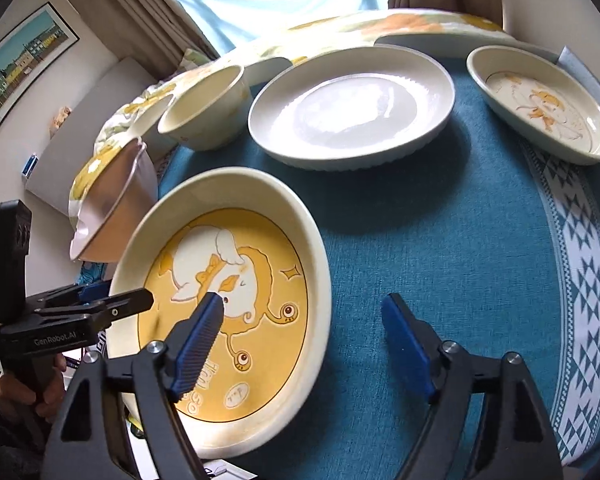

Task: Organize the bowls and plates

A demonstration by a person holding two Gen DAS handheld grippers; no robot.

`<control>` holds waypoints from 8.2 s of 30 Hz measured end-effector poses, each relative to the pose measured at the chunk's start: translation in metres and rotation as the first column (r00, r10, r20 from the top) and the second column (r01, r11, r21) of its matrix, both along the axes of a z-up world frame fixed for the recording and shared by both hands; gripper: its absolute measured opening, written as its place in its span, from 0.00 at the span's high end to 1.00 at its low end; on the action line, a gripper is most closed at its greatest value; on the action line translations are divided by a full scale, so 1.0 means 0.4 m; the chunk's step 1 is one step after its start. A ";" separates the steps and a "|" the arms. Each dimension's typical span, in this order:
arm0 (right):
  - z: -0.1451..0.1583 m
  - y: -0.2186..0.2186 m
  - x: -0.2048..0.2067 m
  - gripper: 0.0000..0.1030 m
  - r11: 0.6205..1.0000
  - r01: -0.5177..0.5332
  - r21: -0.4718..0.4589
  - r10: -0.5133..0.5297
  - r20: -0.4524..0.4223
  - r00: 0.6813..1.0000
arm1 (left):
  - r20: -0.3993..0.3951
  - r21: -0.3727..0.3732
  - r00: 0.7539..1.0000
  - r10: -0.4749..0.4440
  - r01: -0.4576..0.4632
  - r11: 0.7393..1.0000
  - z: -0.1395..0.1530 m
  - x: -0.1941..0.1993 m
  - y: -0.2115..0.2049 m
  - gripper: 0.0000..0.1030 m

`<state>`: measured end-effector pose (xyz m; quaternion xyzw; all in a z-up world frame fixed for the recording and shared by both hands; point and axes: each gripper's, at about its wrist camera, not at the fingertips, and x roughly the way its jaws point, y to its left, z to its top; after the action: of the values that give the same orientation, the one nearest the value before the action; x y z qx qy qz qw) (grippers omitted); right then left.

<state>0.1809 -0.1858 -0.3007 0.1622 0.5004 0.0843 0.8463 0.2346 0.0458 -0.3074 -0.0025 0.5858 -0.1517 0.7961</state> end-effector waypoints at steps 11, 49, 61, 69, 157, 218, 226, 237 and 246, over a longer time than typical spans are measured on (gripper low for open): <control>0.242 -0.026 -0.026 0.10 1.000 0.019 -0.004 -0.018 0.145 0.989 | 0.148 -0.127 0.986 0.083 -0.064 0.990 0.261 -0.036 0.016 0.10; -0.013 -0.281 0.553 0.70 0.831 -0.552 -0.077 0.529 -0.203 0.824 | -0.167 -0.103 0.977 0.134 -0.152 0.983 -0.032 0.321 -0.338 0.58; -0.039 -0.273 0.561 0.86 0.795 -0.604 -0.057 0.580 -0.225 0.783 | -0.183 -0.106 0.973 0.144 -0.165 0.981 -0.049 0.334 -0.345 0.82; -0.039 -0.271 0.557 0.86 0.805 -0.591 -0.052 0.569 -0.218 0.793 | -0.167 -0.076 0.977 0.131 -0.145 0.987 -0.038 0.336 -0.365 0.84; 0.052 0.101 -0.012 0.86 0.921 -0.186 -0.341 0.143 -0.148 0.979 | 0.157 0.443 0.958 -0.239 0.148 0.884 -0.006 -0.042 -0.194 0.82; 0.337 -0.498 -0.096 0.00 0.833 0.552 -0.048 -0.544 0.110 0.832 | 0.201 -0.187 0.821 -0.534 0.567 0.802 0.369 0.283 -0.646 0.10; 0.128 -0.617 0.000 0.20 0.794 0.600 0.098 -0.600 -0.033 0.799 | 0.022 -0.137 0.801 -0.598 0.595 0.792 0.175 0.434 -0.870 0.39; -0.008 -0.678 0.089 0.51 0.754 0.640 0.150 -0.626 -0.133 0.769 | -0.080 -0.047 0.747 -0.660 0.659 0.751 -0.016 0.560 -1.041 0.67; -0.036 -0.677 0.121 0.85 0.769 0.624 0.141 -0.607 -0.149 0.781 | -0.082 -0.024 0.737 -0.670 0.671 0.741 -0.041 0.576 -1.055 0.85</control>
<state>0.2291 -0.4565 -0.3151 0.3976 0.4494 -0.1600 0.7838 0.4650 -0.3760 -0.3239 0.2050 0.5815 -0.4256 0.6624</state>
